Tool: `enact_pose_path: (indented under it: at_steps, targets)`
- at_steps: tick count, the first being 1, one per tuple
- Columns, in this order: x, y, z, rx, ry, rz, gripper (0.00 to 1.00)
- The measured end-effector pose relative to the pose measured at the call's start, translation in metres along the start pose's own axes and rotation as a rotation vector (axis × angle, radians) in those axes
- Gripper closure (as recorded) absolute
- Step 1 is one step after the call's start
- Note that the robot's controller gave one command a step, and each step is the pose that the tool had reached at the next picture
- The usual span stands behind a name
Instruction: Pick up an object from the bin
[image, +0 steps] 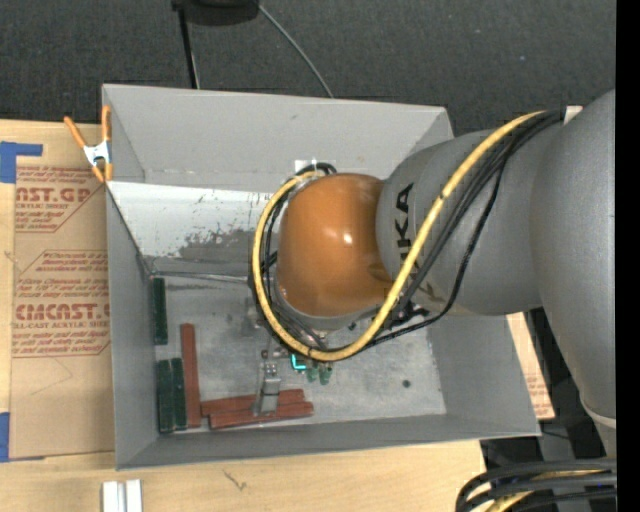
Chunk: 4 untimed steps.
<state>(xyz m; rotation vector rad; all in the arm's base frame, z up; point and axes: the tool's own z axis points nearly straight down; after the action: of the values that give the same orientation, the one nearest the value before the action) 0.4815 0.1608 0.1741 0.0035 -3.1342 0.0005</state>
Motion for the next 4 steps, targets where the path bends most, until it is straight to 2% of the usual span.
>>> enact_pose_path:
  at_steps: [1, 2, 3, 4]
  targets:
    - [-0.002, -0.001, -0.003, -0.001, -0.007, 0.002, 0.0]
    - [-0.002, 0.001, 0.026, -0.002, -0.014, -0.068, 0.0]
    - [-0.005, 0.004, 0.061, 0.001, -0.007, -0.358, 0.0]
    - [-0.002, 0.02, 0.101, 0.001, -0.014, -0.693, 1.0]
